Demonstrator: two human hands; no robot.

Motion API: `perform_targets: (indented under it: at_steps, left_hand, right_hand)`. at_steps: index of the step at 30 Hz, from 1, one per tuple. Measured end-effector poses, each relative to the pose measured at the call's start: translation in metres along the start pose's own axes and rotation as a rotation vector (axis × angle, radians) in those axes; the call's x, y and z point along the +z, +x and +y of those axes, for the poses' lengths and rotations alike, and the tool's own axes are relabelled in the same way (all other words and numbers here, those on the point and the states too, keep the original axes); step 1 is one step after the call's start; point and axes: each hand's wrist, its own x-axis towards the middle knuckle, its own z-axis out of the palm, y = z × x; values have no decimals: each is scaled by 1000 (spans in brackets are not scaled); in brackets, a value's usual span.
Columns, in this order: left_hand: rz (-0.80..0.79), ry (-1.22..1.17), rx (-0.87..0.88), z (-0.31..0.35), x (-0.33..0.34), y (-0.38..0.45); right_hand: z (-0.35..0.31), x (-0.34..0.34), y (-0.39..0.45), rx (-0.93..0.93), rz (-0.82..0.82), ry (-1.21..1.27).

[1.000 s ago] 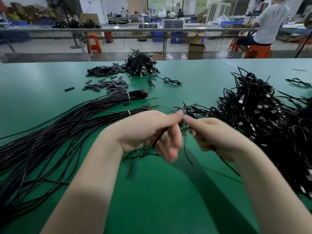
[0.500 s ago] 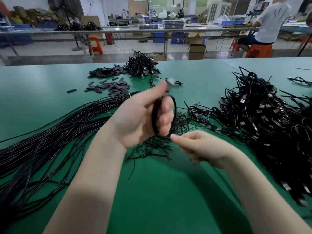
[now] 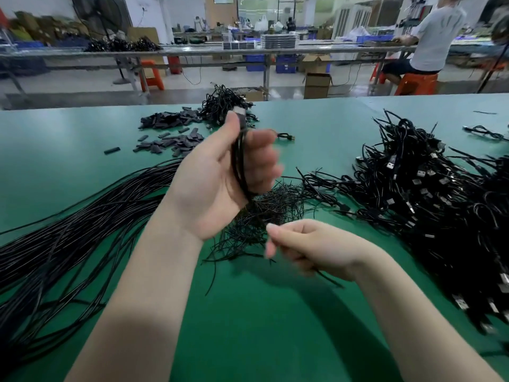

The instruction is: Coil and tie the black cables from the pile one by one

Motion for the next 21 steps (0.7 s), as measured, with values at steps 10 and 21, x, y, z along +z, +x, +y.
perform_targets:
  at_steps: [10,21]
  left_hand:
    - [85,507,-253,-20,2,6]
    - [115,-23,51,-10,10,5]
  right_hand:
    - [-49,0,-25,-433,385,40]
    - [-29,13,-7,-305,320,-118]
